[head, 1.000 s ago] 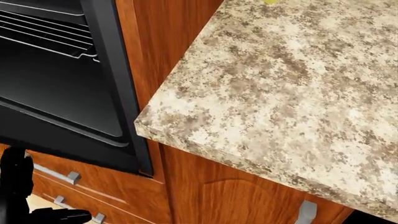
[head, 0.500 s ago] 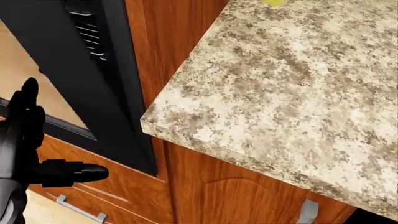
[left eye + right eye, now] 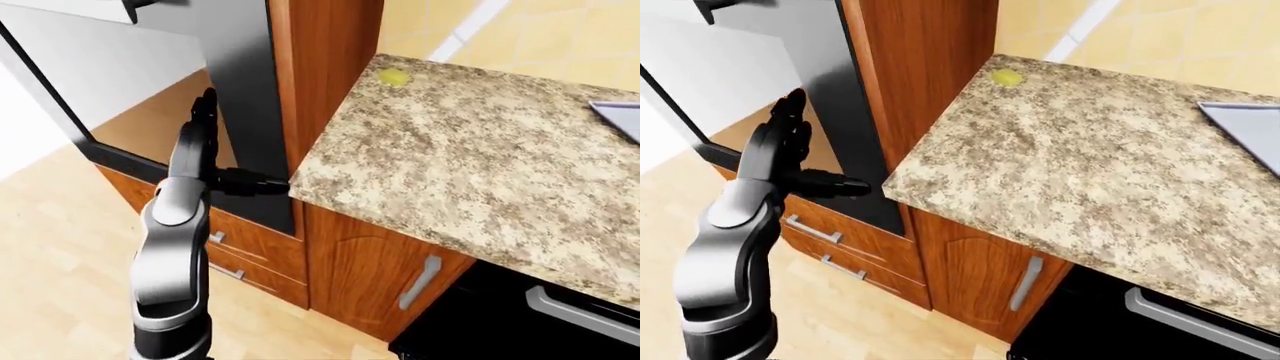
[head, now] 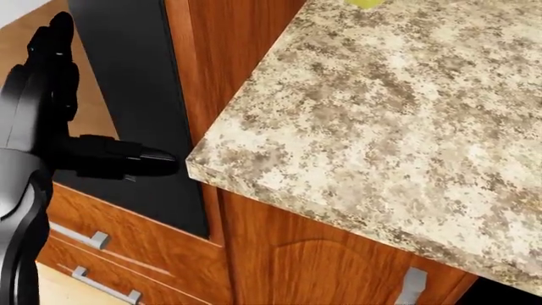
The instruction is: Close the oven door.
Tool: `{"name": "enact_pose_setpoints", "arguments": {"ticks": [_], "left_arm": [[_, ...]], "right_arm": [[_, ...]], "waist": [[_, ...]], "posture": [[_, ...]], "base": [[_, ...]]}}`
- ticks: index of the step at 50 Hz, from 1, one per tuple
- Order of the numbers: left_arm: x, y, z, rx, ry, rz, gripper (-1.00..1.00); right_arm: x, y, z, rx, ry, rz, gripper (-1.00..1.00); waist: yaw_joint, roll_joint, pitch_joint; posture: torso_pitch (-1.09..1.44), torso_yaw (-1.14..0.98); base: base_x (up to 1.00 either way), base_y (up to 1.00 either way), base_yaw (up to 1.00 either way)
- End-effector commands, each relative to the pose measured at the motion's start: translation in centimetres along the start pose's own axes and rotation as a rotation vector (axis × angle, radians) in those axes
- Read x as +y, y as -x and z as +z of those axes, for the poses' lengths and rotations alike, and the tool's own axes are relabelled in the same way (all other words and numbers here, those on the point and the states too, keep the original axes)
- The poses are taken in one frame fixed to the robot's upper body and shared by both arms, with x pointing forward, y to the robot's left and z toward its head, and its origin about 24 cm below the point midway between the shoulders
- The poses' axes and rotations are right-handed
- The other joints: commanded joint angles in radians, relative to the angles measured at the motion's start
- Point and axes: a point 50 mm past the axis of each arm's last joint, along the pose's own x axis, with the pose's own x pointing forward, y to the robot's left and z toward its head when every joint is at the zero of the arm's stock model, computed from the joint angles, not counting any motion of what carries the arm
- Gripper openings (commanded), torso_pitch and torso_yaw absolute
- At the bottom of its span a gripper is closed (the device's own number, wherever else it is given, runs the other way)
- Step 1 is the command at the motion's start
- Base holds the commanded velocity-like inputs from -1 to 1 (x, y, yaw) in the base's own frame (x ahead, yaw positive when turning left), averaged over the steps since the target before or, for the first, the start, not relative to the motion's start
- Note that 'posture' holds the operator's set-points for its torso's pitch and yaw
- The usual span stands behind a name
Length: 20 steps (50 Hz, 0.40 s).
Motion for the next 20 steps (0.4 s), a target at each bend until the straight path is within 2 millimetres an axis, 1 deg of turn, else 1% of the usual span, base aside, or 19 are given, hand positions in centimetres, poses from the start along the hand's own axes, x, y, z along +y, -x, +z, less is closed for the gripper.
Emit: {"name": "enact_pose_setpoints", "arguments": {"ticks": [1, 6, 13, 20], "left_arm": [[0.29, 0.18, 1.72, -0.071, -0.007, 0.023, 1.00], [0.29, 0.29, 2.19, -0.077, -0.008, 0.023, 1.00], [0.62, -0.07, 1.87, -0.071, -0.004, 0.030, 1.00], [0.23, 0.03, 1.69, -0.073, -0.005, 0.024, 1.00]], "right_arm": [[-0.10, -0.05, 0.86, -0.033, 0.012, 0.002, 1.00], [-0.12, -0.04, 0.84, -0.033, 0.011, 0.003, 1.00], [-0.08, -0.06, 0.88, -0.032, 0.012, 0.005, 1.00], [-0.08, -0.06, 0.86, -0.031, 0.012, 0.006, 1.00]], "waist": [[0.001, 0.000, -0.017], [0.000, -0.002, -0.017], [0.000, -0.002, -0.016], [0.001, -0.003, -0.016]], "posture": [[0.00, 0.00], [0.00, 0.00], [0.00, 0.00], [0.00, 0.00]], "base": [[0.00, 0.00, 0.00], [0.00, 0.00, 0.00], [0.00, 0.00, 0.00], [0.00, 0.00, 0.00]]}}
